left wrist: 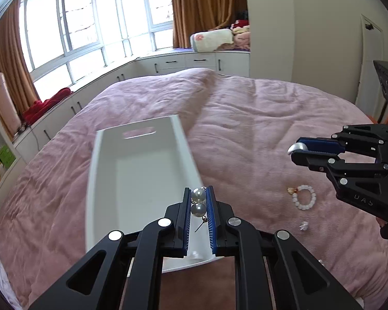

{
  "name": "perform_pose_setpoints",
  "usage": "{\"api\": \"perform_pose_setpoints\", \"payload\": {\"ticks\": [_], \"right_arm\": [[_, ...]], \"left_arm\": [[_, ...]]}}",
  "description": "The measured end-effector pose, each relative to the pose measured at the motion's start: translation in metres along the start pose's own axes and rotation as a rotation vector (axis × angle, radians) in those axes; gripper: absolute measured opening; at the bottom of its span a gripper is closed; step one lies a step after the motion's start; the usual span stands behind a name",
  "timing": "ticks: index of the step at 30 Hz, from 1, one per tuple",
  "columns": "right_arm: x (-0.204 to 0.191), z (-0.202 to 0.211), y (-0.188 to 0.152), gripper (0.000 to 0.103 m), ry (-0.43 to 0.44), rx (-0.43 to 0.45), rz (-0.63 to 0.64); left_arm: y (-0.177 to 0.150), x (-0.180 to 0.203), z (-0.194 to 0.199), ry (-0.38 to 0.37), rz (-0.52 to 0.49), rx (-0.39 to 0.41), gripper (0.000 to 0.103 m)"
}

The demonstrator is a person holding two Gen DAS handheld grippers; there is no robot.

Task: Organize jewelry
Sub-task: 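Carry both earrings over the white box and open both tools to drop them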

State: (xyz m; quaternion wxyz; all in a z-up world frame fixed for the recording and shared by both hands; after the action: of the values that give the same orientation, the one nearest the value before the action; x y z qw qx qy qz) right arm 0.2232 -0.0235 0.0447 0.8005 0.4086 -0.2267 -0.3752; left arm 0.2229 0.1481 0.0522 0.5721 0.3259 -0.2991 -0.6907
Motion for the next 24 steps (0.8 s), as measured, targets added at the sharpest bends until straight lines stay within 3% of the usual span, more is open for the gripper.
{"api": "perform_pose_setpoints", "payload": {"ticks": [11, 24], "right_arm": [[-0.062, -0.053, 0.054, 0.017, 0.079, 0.006, 0.020], [-0.091, -0.112, 0.079, 0.017, 0.120, -0.037, -0.051]], "left_arm": [[-0.022, -0.081, 0.004, 0.088, 0.112, -0.028, 0.016], [-0.063, -0.117, -0.028, 0.126, 0.212, -0.096, 0.016]]}}
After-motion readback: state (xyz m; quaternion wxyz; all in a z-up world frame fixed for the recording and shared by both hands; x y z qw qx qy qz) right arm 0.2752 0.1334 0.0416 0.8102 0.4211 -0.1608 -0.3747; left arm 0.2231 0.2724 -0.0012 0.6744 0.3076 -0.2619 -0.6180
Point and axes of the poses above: each gripper's, at about its wrist camera, not at the fingertips, and z roughly against the way its jaws point, x to its right, y to its top, the point moved 3 cm from there along -z, roughly the way its jaws point, and after that the axes turned 6 degrees about x, right-handed, at the moved point
